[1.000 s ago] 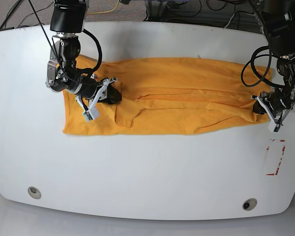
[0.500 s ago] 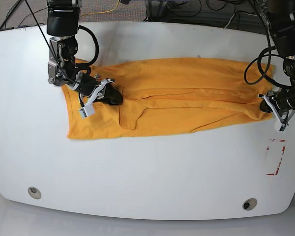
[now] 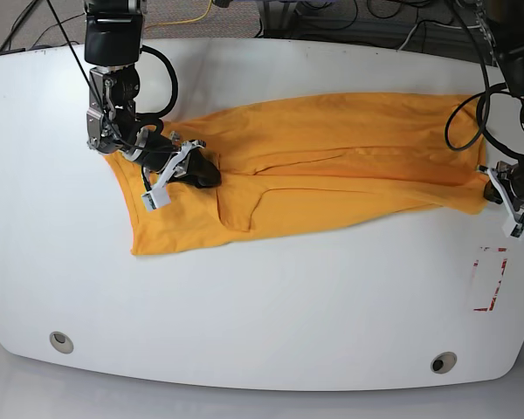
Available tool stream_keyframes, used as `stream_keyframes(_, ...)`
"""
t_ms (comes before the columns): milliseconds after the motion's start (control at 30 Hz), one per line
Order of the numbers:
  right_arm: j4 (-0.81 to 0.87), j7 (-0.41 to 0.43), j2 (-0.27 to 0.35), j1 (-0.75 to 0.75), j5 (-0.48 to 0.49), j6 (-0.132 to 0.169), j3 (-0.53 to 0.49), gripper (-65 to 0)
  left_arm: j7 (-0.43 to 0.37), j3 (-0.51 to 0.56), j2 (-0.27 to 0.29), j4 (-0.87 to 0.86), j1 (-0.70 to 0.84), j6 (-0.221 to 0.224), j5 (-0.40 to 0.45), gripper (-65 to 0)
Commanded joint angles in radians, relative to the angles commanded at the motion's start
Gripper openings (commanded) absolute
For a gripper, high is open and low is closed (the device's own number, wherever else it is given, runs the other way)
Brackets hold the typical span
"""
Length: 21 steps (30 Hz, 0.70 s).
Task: Layout the t-shirt on the table in an organized manner, then fold the t-shirt properly
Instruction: 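Drag the folded shirt edge with both grippers to straighten it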
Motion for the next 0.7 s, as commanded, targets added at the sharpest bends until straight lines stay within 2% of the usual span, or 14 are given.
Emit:
stream_keyframes(433,0.0,0.0,-0.026,0.0,0.002,0.0,-0.005,-56.0,0.086,-0.003,0.0,0.196,0.089,0.0,-0.003,-59.3)
stream_keyframes(700,0.0,0.0,-0.028,0.0,0.002,0.0,-0.006,-56.0,0.087,-0.005,0.0,0.218,0.146,0.0,-0.003,-57.6)
